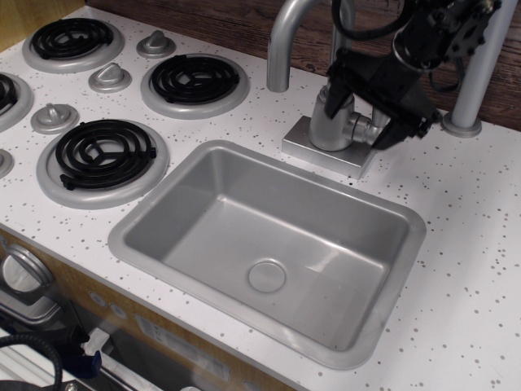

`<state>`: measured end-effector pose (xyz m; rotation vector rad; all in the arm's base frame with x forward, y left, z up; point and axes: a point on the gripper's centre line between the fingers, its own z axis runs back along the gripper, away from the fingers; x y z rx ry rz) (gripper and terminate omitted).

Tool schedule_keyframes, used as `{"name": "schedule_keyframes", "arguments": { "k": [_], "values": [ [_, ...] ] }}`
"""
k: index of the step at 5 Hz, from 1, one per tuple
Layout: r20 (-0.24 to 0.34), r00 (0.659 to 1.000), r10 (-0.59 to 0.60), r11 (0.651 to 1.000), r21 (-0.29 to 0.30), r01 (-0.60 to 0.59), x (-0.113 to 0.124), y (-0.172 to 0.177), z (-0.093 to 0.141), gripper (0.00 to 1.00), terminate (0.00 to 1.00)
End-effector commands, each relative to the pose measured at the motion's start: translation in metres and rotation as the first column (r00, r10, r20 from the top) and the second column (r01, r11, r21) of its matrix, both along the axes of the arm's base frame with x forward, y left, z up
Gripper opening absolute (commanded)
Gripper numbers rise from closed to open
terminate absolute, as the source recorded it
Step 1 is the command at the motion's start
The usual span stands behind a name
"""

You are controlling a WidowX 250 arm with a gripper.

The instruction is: Lever vertical to front

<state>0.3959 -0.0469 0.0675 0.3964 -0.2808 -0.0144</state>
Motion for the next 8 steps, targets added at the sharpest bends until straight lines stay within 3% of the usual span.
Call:
{"name": "schedule_keyframes", "arguments": {
  "k": [1, 3, 4, 6, 8],
  "values": [
    [0.105, 0.994, -0.042, 0.999, 0.0, 0.042, 0.021, -0.009, 0.04, 1.0, 0.0],
    [0.092, 0.993, -0.069, 0.998, -0.005, 0.07, 0.031, -0.013, 0.042, 1.0, 0.0],
    [0.092, 0.994, -0.061, 0.997, -0.031, 0.065, 0.034, -0.013, 0.035, 0.0, 0.0],
    [0.069, 0.996, -0.051, 0.997, -0.053, 0.055, 0.03, -0.013, 0.031, 0.0, 0.0],
    [0.007, 1.0, 0.021, 0.997, -0.074, -0.021, -0.002, -0.016, 0.026, 0.0, 0.0]
  ]
}}
